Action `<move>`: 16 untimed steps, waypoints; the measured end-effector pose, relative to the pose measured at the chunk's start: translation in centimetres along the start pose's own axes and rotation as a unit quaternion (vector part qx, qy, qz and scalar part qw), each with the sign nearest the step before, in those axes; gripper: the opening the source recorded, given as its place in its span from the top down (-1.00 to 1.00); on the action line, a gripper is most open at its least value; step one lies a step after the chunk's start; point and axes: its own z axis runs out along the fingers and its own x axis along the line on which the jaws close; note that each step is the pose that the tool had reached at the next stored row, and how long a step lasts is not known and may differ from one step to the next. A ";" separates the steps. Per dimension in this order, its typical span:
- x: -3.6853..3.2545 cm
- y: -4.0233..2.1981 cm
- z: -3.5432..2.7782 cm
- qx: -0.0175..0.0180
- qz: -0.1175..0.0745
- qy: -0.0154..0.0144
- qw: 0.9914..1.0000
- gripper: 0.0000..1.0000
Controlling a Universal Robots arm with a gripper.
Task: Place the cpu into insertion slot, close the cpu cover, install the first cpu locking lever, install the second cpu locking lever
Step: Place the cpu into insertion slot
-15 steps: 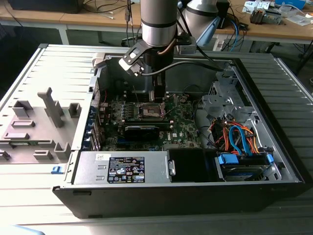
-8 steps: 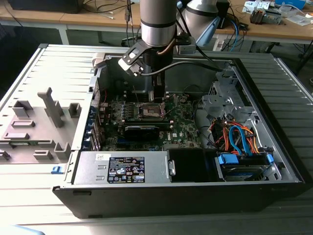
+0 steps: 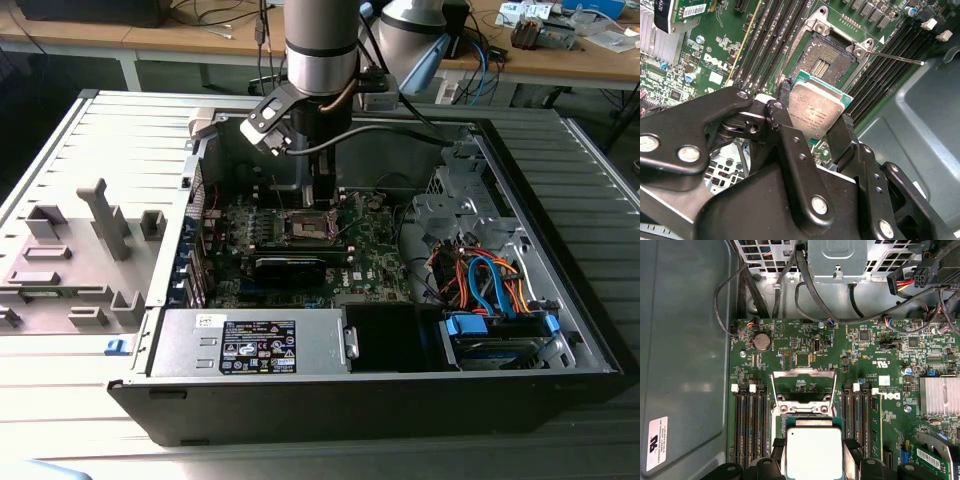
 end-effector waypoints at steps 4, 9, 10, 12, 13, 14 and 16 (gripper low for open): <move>0.00 -0.10 0.01 0.000 0.000 0.000 1.000 -0.08; 0.00 -0.19 0.02 0.000 0.000 0.000 1.000 -0.08; 0.00 -0.20 0.02 0.000 0.000 0.000 1.000 -0.08; 0.00 -0.23 0.02 0.000 0.000 0.000 1.000 -0.08; 0.00 -0.25 0.02 0.000 0.000 0.000 1.000 -0.08; 0.00 -0.27 0.02 0.000 0.000 0.000 1.000 -0.08; 0.00 -0.31 0.03 0.000 0.000 0.000 1.000 -0.08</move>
